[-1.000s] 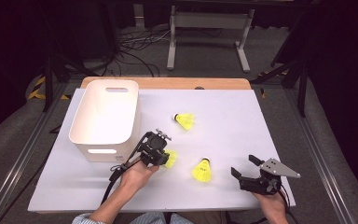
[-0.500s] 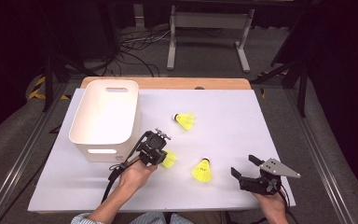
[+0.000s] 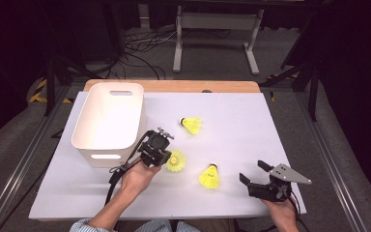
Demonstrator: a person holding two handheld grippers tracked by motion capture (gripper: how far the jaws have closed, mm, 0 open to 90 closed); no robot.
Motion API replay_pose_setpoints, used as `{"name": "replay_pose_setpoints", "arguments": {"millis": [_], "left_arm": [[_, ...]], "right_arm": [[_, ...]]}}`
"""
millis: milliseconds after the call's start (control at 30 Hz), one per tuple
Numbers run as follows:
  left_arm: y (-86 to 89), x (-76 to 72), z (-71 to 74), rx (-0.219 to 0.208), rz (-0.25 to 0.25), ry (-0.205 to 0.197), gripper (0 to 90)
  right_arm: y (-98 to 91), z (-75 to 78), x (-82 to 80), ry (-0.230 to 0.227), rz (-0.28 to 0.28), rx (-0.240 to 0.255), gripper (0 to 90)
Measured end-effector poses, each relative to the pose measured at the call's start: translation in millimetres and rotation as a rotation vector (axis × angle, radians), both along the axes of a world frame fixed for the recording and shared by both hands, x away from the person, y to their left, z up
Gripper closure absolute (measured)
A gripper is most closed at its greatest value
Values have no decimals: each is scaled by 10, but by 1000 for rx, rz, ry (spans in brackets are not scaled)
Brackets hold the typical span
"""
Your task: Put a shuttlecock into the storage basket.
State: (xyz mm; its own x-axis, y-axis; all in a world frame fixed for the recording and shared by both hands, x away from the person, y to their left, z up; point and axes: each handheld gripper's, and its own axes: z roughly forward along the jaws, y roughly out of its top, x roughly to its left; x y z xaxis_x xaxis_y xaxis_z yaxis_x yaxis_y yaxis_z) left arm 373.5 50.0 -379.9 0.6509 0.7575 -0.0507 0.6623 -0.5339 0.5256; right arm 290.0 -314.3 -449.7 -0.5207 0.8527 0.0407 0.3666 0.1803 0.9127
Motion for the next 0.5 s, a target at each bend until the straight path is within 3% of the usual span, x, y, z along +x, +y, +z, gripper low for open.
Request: {"name": "replay_pose_setpoints", "arguments": {"millis": [500], "left_arm": [[26, 20, 157, -38, -8, -15, 897]], "right_arm": [[0, 3, -2, -1, -1, 5, 126]]}}
